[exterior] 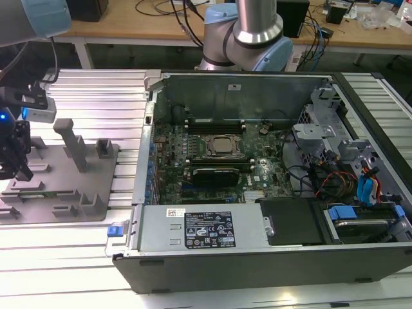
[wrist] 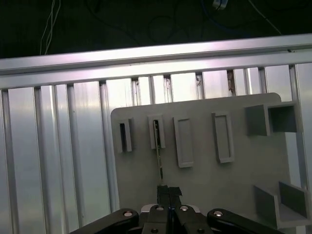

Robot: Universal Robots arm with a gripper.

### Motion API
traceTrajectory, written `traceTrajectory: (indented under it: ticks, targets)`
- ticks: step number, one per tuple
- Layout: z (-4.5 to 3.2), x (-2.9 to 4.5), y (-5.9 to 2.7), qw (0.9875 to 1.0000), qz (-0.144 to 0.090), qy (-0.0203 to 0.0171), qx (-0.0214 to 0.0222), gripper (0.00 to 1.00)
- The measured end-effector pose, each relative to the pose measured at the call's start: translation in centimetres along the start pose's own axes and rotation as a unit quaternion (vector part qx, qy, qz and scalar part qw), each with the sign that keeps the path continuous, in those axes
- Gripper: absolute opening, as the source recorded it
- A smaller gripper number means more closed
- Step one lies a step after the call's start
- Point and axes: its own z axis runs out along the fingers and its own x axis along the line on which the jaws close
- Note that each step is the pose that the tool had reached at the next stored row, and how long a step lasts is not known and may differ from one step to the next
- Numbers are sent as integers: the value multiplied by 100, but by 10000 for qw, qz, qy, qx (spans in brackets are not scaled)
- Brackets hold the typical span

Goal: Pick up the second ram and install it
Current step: 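Pick up the second ram and move it above second insertion slot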

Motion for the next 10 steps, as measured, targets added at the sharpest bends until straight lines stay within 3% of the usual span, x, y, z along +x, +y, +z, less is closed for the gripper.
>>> traceTrajectory:
  ticks: [6,10]
  targets:
    - [142,14,-6,10000,0,0,0,8]
    - [184,15,-7,10000,-34,1,-1,8]
